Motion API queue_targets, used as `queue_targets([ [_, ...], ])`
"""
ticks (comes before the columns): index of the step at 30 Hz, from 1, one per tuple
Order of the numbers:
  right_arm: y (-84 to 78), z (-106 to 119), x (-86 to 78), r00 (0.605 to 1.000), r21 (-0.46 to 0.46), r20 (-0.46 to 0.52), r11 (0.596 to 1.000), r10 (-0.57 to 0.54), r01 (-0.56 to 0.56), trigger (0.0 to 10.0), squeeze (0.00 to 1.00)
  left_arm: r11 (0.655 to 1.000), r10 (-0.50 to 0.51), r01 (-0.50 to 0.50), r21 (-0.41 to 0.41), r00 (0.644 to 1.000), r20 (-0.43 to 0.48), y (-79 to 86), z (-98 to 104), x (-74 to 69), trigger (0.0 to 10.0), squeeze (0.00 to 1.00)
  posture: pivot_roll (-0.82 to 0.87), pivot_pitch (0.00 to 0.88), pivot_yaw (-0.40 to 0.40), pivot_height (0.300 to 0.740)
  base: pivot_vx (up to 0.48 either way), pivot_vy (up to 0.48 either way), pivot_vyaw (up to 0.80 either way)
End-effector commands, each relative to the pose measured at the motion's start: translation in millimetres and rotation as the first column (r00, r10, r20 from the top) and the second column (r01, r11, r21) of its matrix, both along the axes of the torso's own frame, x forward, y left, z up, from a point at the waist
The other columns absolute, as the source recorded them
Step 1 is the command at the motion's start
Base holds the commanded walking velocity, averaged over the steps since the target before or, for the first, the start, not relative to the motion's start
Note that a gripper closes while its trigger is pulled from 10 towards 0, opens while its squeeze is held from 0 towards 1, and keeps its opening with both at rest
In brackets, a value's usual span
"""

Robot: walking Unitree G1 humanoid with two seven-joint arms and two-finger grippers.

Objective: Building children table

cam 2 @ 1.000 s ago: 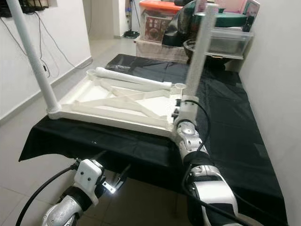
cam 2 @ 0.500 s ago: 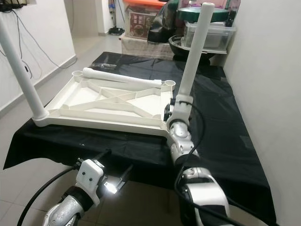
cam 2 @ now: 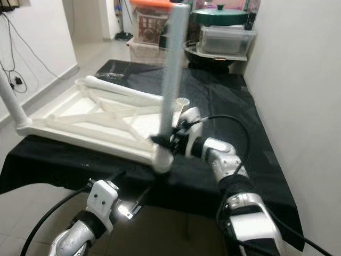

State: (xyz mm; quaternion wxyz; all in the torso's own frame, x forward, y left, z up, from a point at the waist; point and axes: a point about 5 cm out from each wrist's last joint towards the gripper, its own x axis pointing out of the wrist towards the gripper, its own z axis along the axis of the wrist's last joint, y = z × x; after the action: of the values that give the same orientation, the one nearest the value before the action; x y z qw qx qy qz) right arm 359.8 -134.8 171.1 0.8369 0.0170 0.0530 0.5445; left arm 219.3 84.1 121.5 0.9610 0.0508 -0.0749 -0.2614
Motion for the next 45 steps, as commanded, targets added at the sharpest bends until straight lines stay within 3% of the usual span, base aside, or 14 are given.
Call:
queue_targets([
  [1, 6.9, 2.3, -1.6, 0.999, 0.008, 0.018, 0.999, 0.051, -0.051, 10.0, 0.0, 1.0, 0.003, -0.003, 0.008, 1.0, -0.008, 0.6, -2.9, -0.2, 10.0, 0.0, 0.06, 0.0, -0.085, 0.74, 0.0, 0.0, 0.0],
  [2, 12.3, 3.3, 1.8, 0.999, 0.014, 0.034, 1.0, 0.024, -0.024, 4.3, 0.0, 1.0, 0.003, -0.003, 0.008, 1.0, -0.01, 0.8, -3.3, -0.6, 10.0, 0.0, 0.06, 0.0, -0.087, 0.74, 0.0, 0.0, 0.0],
  [4, 13.2, 3.7, 3.1, 0.999, 0.017, 0.038, 1.0, 0.019, -0.02, 4.3, 0.0, 1.0, 0.004, -0.004, 0.008, 1.0, -0.011, 0.7, -3.5, -0.7, 10.0, 0.0, 0.06, 0.0, -0.087, 0.74, 0.0, 0.0, 0.0],
  [5, 12.9, 3.1, 7.2, 0.998, 0.009, 0.052, 0.999, -0.041, 0.04, 0.0, 0.0, 1.0, 0.005, -0.005, 0.008, 1.0, -0.012, 1.0, -3.7, -0.5, 10.0, 0.0, 0.06, 0.0, -0.087, 0.74, 0.0, 0.0, 0.0],
  [13, -8.4, -9.9, 27.2, 0.877, -0.115, 0.03, 0.869, -0.48, 0.48, 0.0, 0.0, 1.0, 0.004, -0.004, 0.009, 1.0, -0.018, 0.7, -5.2, 0.2, 10.0, 0.0, 0.06, 0.0, -0.083, 0.74, 0.0, 0.0, 0.0],
  [18, -56.4, -22.8, 35.4, 0.45, -0.23, 0.024, 0.434, -0.892, 0.871, 0.0, 0.0, 1.0, 0.007, -0.006, 0.014, 1.0, -0.026, 0.5, -6.6, 1.5, 10.0, 0.0, 0.05, 0.0, -0.079, 0.74, 0.0, 0.0, 0.0],
  [20, -89.0, -28.5, 26.9, 0.093, -0.228, 0.058, 0.078, -0.994, 0.971, 0.0, 0.0, 1.0, 0.007, -0.007, 0.016, 1.0, -0.027, 0.6, -6.9, 1.0, 10.0, 0.0, 0.05, 0.0, -0.08, 0.74, 0.0, 0.0, 0.0],
  [25, -92.9, -33.7, 19.7, -0.084, -0.21, 0.039, -0.091, -0.996, 0.973, 0.0, 0.0, 1.0, 0.002, -0.001, 0.019, 1.0, -0.028, 0.7, -7.1, 0.0, 10.0, 0.0, 0.05, 0.0, -0.075, 0.74, 0.0, 0.0, 0.0],
  [30, -65.6, -34.9, 22.5, -0.038, -0.181, 0.014, -0.04, -0.999, 0.983, 0.0, 0.0, 1.0, 0.0, 0.001, 0.019, 0.999, -0.032, 0.6, -7.5, -0.2, 10.0, 0.0, 0.06, 0.0, -0.079, 0.74, 0.0, 0.0, 0.0],
  [31, -54.6, -30.3, 26.4, 0.037, -0.131, -0.003, 0.037, -0.999, 0.991, 10.0, 1.0, 1.0, 0.0, 0.001, 0.019, 0.999, -0.033, 0.5, -7.7, -0.2, 10.0, 0.0, 0.06, 0.0, -0.078, 0.74, 0.0, 0.0, 0.0],
  [36, -35.3, -8.9, 34.5, 0.174, 0.017, 0.072, 0.175, -0.982, 0.984, 10.0, 0.96, 1.0, 0.002, -0.001, 0.019, 0.999, -0.032, 0.2, -7.3, 0.2, 10.0, 0.0, 0.06, 0.0, -0.083, 0.74, 0.0, 0.0, 0.0],
  [37, -34.9, 0.6, 37.3, 0.236, 0.081, 0.036, 0.238, -0.971, 0.968, 10.0, 0.0, 1.0, 0.002, -0.002, 0.019, 0.999, -0.032, 0.2, -7.2, 0.4, 10.0, 0.0, 0.06, 0.0, -0.083, 0.74, 0.0, 0.0, 0.0],
  [41, -37.7, 12.9, 40.9, 0.369, 0.16, -0.021, 0.361, -0.929, 0.919, 10.0, 0.0, 1.0, 0.001, 0.0, 0.02, 0.999, -0.032, 0.2, -7.1, 0.6, 10.0, 0.0, 0.05, 0.0, -0.076, 0.74, 0.0, 0.0, 0.0],
  [45, -32.9, 10.8, 35.2, 0.757, 0.094, -0.026, 0.752, -0.653, 0.652, 10.0, 0.0, 1.0, -0.008, 0.008, 0.021, 0.999, -0.033, -0.6, -7.1, 1.0, 10.0, 0.0, 0.06, 0.0, -0.077, 0.74, 0.0, 0.0, 0.0],
])
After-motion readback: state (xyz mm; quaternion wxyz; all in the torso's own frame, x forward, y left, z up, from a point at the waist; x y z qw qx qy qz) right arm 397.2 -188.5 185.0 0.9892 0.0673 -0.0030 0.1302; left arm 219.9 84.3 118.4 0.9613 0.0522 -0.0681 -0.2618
